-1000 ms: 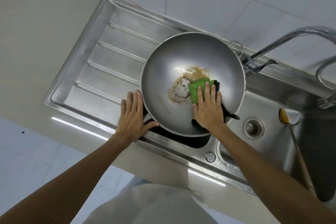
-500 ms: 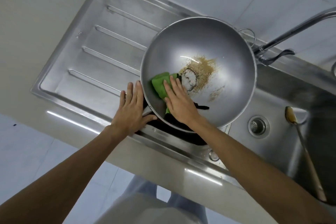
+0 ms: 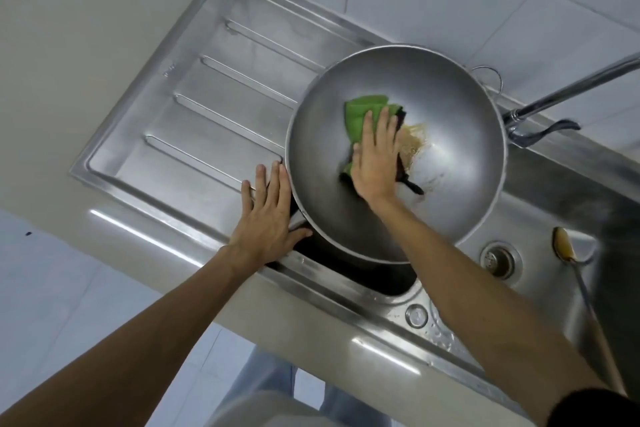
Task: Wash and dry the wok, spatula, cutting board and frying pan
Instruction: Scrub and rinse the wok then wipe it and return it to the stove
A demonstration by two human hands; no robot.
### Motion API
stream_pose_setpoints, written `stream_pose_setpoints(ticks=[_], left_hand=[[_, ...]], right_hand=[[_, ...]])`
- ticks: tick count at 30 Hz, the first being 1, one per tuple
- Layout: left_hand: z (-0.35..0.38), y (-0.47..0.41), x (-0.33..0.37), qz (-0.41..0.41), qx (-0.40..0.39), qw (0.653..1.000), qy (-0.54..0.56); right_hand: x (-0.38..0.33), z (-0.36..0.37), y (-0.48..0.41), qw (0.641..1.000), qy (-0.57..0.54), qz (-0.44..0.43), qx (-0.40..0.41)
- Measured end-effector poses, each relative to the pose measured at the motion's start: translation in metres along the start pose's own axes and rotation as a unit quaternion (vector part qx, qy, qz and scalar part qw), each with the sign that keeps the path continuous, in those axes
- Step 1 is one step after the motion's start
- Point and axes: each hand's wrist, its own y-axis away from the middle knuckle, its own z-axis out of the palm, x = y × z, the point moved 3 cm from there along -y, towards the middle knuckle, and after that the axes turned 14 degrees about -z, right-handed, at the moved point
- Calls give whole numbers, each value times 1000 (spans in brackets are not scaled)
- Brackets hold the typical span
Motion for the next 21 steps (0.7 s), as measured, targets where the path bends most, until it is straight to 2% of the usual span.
stream_pose_setpoints(ticks=[2,4,7,11,16,18,21], left_hand=[[2,1,2,-5,10,1000,-8],[1,1,2,-7,18,1000,-17],[0,3,4,-8,6,1000,-18],[-2,0,4,-9,2,1000,-28],[1,-2,2,-4,3,999,-33],[1,-1,0,-2,9,999,-33],[4,-2,-2,3,6,1000,-15]], right_hand=[[-48,22,31,988,-129,-66,-60],[-70,23,59,959,-239,-99,-112],[-65,14,74,940,-274,-129,-156],[-62,20,58,951,-220,-180,-122],[-41,33,8,983,-6,-182,-21],[-28,27,-19,983,97,-158,13],[22,-9,-58,975,206,-48,65]])
